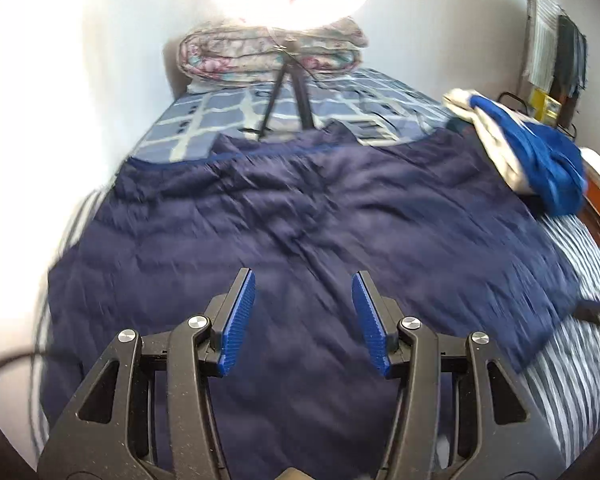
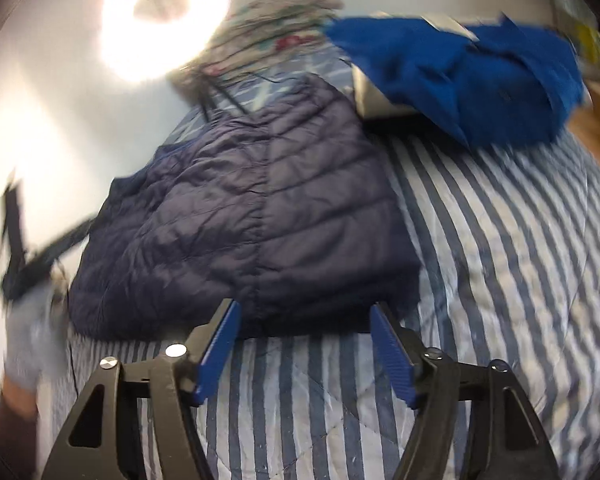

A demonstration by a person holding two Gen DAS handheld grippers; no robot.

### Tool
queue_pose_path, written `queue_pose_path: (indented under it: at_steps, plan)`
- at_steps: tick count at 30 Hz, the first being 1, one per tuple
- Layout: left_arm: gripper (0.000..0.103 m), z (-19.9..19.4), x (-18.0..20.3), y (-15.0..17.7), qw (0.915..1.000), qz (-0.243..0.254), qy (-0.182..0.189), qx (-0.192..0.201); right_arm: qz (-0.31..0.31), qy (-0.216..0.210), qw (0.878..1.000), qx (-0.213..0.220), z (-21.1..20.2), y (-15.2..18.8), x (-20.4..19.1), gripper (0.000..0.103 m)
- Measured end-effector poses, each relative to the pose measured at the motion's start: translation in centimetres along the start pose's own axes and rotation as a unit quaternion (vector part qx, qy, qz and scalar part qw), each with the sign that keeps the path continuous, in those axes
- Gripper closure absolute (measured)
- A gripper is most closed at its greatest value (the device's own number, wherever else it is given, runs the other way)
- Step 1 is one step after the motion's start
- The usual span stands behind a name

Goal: Fold large clothes
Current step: 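Move the right gripper to the side edge of the folded jacket, then grasp the jacket side with the right gripper and fold it over the body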

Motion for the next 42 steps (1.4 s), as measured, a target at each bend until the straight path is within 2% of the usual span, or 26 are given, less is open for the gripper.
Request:
queue_pose_path:
  at_steps: [2,7,10,13,15,16,17,20,26,29,34,38,42]
  plan:
    - [0.050,0.5,0.9,1.7,1.0000,-0.005,0.005,-0.007,0.034,0.000,0.999,-0.001,0.6,-0.1,1.0,0.027]
    - [0.050,3.6,1.5,3.7,0.9989,-0.019,0.008,-0.042,0.118,-0.040,0.992,-0.013,2.2,-0.2,3.1,0.026]
    - [0.050,5.6,1.8,4.5,0.9988,0.000,-0.006,-0.048,0.129,-0.039,0.991,-0.006,2.7,-0.9,3.2,0.024]
    - [0.050,5.7,1.7,4.6,0.9989,-0.004,-0.001,-0.046,0.131,-0.034,0.991,-0.007,3.4,-1.6,2.7,0.025]
    - [0.050,4.7,1.2,4.8,0.9990,-0.021,0.002,-0.041,0.115,-0.016,0.993,-0.012,3.6,-1.9,2.2,0.047]
    - [0.050,4.0,0.9,4.9,0.9990,-0.030,0.004,-0.033,0.099,-0.004,0.995,-0.015,3.5,-2.1,1.8,0.067]
    - [0.050,3.1,0.7,5.2,0.9989,-0.039,0.008,-0.024,0.085,0.003,0.996,-0.015,3.2,-2.4,1.2,0.078]
    - [0.050,0.0,-0.4,6.6,0.9982,-0.058,0.016,-0.004,0.040,0.032,0.999,0.008,1.0,-3.3,-0.3,0.088]
    - [0.050,-7.3,-2.0,11.5,0.9946,-0.094,0.040,0.018,-0.063,0.089,0.992,0.063,-3.3,-4.9,-5.5,0.093]
    - [0.050,-10.8,-3.2,13.8,0.9940,-0.100,0.017,0.041,-0.111,0.103,0.985,0.087,-4.9,-5.6,-8.9,0.093]
    - [0.050,-12.3,-5.6,17.1,0.9893,-0.139,-0.007,0.044,-0.169,0.106,0.974,0.111,-5.9,-6.9,-15.0,0.094]
    - [0.050,-12.2,-6.9,18.9,0.9840,-0.174,0.009,0.037,-0.214,0.101,0.963,0.130,-6.3,-7.3,-20.1,0.094]
    - [0.050,-12.5,-7.0,20.2,0.9831,-0.179,0.006,0.037,-0.247,0.077,0.957,0.130,-5.2,-6.9,-25.0,0.095]
Point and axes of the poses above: each gripper's, at about its wrist camera, not at the fingertips, and z roughly the way its jaws point, x to its right, y to its underside, the point moved 8 cm from there along z, roughly the way its jaws point, and after that the axes turned 15 degrees about -x, right-handed, at the moved point
